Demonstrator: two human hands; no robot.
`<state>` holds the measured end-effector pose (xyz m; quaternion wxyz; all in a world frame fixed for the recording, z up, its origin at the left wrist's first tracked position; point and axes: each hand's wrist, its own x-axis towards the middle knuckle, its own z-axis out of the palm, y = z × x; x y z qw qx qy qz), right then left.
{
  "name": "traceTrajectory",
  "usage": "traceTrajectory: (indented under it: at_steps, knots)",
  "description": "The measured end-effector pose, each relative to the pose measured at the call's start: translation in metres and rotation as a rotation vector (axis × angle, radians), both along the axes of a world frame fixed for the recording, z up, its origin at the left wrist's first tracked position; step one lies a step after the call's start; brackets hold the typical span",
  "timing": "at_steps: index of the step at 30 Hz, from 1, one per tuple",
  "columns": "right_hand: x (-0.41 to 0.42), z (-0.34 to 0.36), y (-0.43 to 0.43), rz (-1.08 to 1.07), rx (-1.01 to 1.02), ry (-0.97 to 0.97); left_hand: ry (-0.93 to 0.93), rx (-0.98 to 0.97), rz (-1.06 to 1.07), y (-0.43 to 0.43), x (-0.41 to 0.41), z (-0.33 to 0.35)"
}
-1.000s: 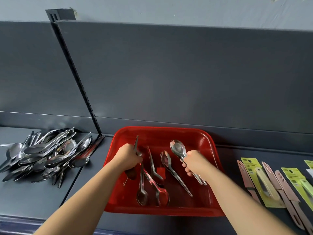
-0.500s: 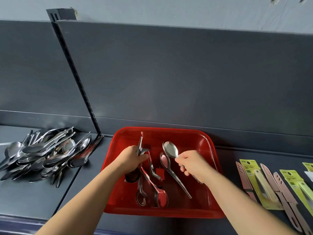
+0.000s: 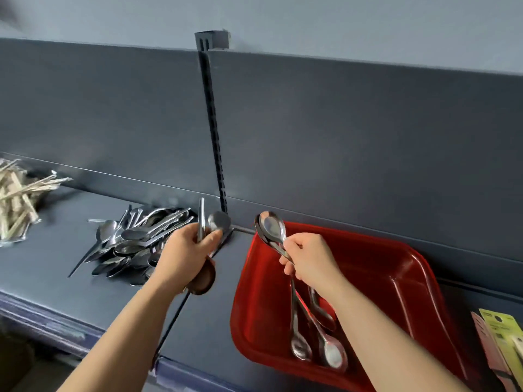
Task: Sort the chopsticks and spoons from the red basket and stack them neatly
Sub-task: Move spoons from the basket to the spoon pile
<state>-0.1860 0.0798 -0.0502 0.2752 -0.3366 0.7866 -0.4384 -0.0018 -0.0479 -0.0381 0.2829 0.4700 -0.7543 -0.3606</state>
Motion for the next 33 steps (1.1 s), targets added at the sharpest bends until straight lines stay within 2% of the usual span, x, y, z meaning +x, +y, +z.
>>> traceTrajectory:
  at_steps: [4,7,11,15,18,22,28,33]
  knots:
    - [0.051,-0.001,-0.063,0.089,0.043,-0.01,-0.118,0.008,0.117,-0.052,0.047,-0.012]
    - [0.081,-0.006,-0.108,0.117,0.118,0.054,-0.172,0.011,0.163,-0.088,0.068,-0.024]
    - [0.103,-0.022,-0.152,0.092,0.272,0.118,-0.228,0.018,0.12,-0.127,0.081,-0.04]
    - [0.114,-0.037,-0.171,-0.023,0.286,0.149,-0.263,0.034,0.052,-0.152,0.081,-0.052]
    - [0.117,-0.043,-0.176,-0.047,0.271,0.205,-0.25,0.025,0.054,-0.161,0.079,-0.057]
    - [0.114,-0.045,-0.177,-0.083,0.206,0.169,-0.289,-0.077,0.083,-0.163,0.082,-0.058]
    - [0.104,-0.024,-0.159,-0.076,0.131,0.159,-0.265,-0.168,0.003,-0.156,0.076,-0.045]
    - [0.064,0.007,-0.094,-0.105,-0.005,0.182,-0.037,-0.2,-0.098,-0.111,0.045,-0.014]
